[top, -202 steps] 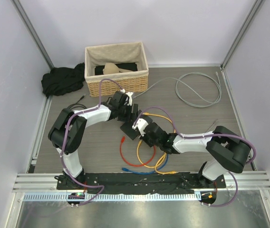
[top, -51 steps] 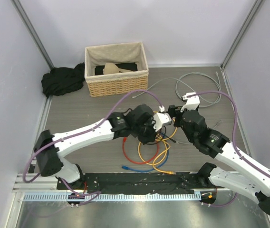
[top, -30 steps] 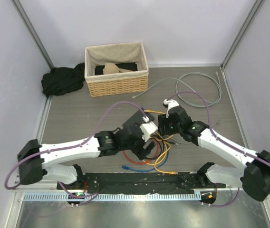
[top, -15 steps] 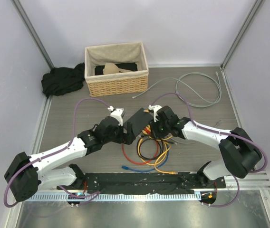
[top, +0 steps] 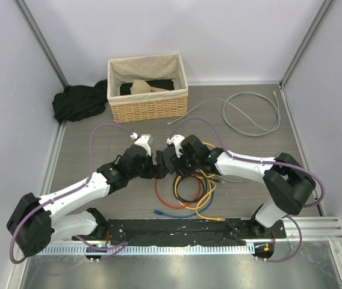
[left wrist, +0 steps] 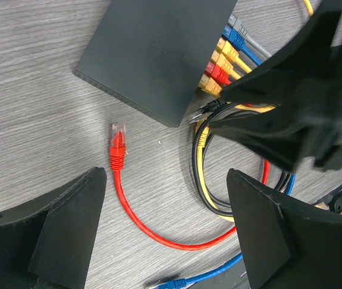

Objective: Insert the plug into the switch port
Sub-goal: Pick up the connector from the center of the board.

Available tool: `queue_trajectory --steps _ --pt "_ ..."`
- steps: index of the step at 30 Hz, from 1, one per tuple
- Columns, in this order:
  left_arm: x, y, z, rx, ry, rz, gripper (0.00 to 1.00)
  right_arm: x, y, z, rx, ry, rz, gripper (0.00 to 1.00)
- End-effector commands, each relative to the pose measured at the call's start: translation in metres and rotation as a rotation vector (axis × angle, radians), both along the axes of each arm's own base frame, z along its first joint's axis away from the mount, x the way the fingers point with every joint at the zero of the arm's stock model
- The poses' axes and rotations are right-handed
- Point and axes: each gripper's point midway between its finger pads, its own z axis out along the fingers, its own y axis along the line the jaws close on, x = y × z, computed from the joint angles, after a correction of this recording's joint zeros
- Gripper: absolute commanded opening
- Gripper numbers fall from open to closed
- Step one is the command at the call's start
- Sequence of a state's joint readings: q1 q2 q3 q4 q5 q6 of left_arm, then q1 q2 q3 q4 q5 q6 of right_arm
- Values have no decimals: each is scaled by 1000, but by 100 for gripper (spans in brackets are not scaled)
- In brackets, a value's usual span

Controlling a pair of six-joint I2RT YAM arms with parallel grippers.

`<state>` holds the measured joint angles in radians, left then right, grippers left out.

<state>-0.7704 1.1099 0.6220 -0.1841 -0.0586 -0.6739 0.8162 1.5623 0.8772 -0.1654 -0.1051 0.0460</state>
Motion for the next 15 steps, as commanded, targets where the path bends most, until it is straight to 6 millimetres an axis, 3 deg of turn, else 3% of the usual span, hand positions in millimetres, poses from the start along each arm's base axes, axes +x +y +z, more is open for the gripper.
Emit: queue_trajectory --steps 1,15 --pt "2 -1 1 -18 0 2 86 11 16 7 -27 -81 62 43" --pt "-7 0 -6 -35 30 -3 86 -2 16 -23 -107 -44 126 44"
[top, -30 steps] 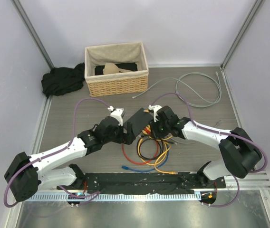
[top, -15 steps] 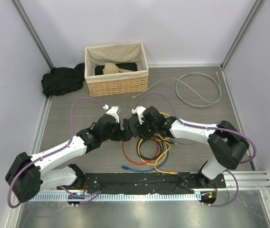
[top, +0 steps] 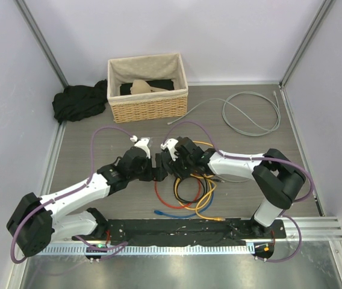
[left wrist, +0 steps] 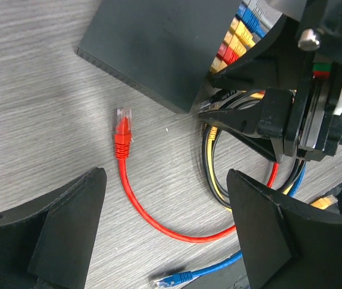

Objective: Insert the plug into the switch port
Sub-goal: Pick up the connector from the center of the board.

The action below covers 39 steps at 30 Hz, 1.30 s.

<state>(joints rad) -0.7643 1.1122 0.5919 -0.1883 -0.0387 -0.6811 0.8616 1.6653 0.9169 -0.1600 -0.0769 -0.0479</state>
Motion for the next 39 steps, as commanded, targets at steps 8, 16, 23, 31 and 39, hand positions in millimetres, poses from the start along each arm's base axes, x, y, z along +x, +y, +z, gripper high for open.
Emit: queue_trajectory --steps 8,16,23,31,39 --pt "2 -8 17 -117 -24 28 86 -9 1 23 45 -22 -14 12" --pt "22 -29 47 -297 -116 70 85 -15 6 62 290 23 -101 5" --pt "36 -57 69 -447 -139 53 79 -27 16 90 572 91 -110 5" --pt "40 -70 48 -504 22 144 67 -19 10 121 775 40 -186 5" --pt "35 -84 37 -604 201 207 55 -19 6 121 785 26 -197 5"
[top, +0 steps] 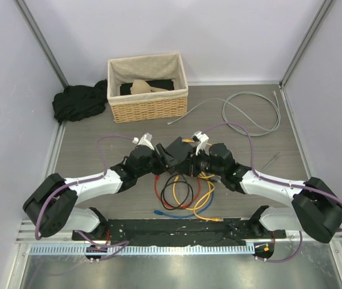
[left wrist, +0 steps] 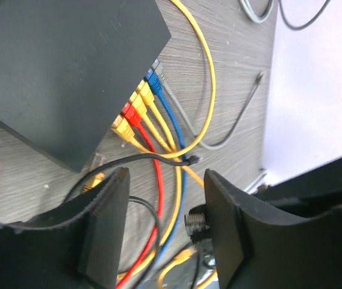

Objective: Insert the plug into the switch port
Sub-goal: Pick up the connector from the center of the board.

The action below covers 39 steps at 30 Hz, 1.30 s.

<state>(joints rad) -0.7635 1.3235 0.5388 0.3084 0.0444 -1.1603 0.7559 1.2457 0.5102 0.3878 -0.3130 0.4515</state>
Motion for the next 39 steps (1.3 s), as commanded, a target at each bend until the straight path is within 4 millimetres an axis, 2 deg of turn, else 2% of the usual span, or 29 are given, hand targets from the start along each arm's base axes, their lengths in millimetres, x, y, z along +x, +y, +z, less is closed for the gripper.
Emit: queue_trajectory --steps 1,4,7,12,15,17,20,23,24,26,27,29,30,31,32,33,34,35,37,39 --pt "2 -19 19 -137 63 0 54 7 3 24 83 -59 -25 5" --pt "-4 -19 15 -149 124 8 52 12 -3 23 82 -67 -73 5" --pt "-7 -16 13 -148 151 23 45 15 -6 24 82 -74 -101 5" --pt "-11 -23 21 -166 163 4 29 15 -5 25 92 -71 -98 6" --pt "-15 -31 23 -165 181 -18 15 15 -5 22 89 -66 -103 7" --pt "-19 -34 22 -166 199 -23 1 16 -6 22 89 -66 -109 9" --pt "-20 -34 22 -176 228 -5 0 17 -8 20 72 -66 -120 12" --pt "-17 -28 20 -158 241 42 0 18 -11 21 52 -72 -128 22" --pt "-18 -23 15 -132 257 57 0 16 -13 19 36 -60 -129 34" --pt "-16 -21 17 -116 250 75 0 16 -15 25 26 -83 -131 45" --pt "-15 -16 12 -87 259 99 0 13 -16 22 4 -80 -130 54" --pt "-12 -15 14 -70 253 110 0 14 -20 27 -27 -117 -156 64" --pt "-13 -12 10 -41 261 114 0 6 -19 25 -54 -122 -146 69" --pt "-10 -13 13 -37 254 114 0 4 -19 29 -71 -146 -153 70" --pt "-9 -14 14 -34 251 113 0 11 -26 30 -113 -191 -207 71" --pt "-11 -9 8 2 267 119 0 9 -30 31 -145 -215 -221 72" --pt "-10 -11 11 2 265 116 0 -1 -23 35 -158 -246 -199 72" --pt "-12 -10 9 14 273 117 0 4 -33 32 -226 -291 -246 72" --pt "-11 -10 12 15 269 114 0 -6 -28 34 -273 -340 -241 72" --pt "-8 -6 11 34 263 137 0 -5 -33 31 -343 -398 -272 72"
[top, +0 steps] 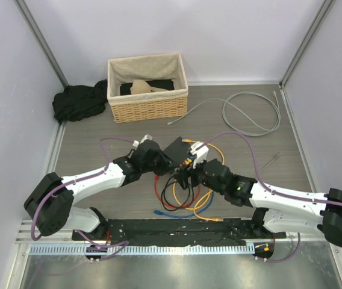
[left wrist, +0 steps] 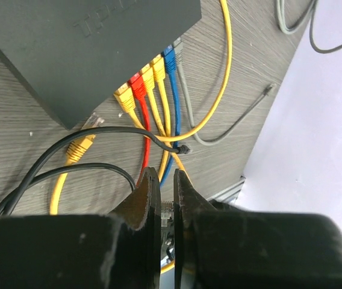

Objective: Insert the plug into the switch port
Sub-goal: Pick up the connector from the center of the board.

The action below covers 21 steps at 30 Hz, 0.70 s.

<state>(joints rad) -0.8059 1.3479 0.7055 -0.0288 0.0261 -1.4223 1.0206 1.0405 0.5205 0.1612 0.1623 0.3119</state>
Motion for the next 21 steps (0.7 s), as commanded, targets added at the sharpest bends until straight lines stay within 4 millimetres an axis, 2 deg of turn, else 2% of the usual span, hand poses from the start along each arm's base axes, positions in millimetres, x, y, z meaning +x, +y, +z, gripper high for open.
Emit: queue_trajectory --steps 1,2,3,4,6,15,21 --pt "6 5 10 48 -31 17 0 17 -17 8 -186 -186 -146 72" --pt "5 5 10 51 -28 14 0 10 -10 8 -200 -207 -124 72" --pt "6 6 10 54 -29 16 0 13 -14 8 -238 -243 -156 72" --pt "5 5 10 57 -28 13 0 11 -11 2 -274 -257 -150 71" --pt "5 5 11 60 -24 14 0 6 -5 3 -308 -303 -152 68" --pt "5 4 11 63 -15 9 0 -2 21 -6 -427 -428 -121 49" --pt "4 4 10 62 0 12 0 0 31 -8 -470 -471 -120 38"
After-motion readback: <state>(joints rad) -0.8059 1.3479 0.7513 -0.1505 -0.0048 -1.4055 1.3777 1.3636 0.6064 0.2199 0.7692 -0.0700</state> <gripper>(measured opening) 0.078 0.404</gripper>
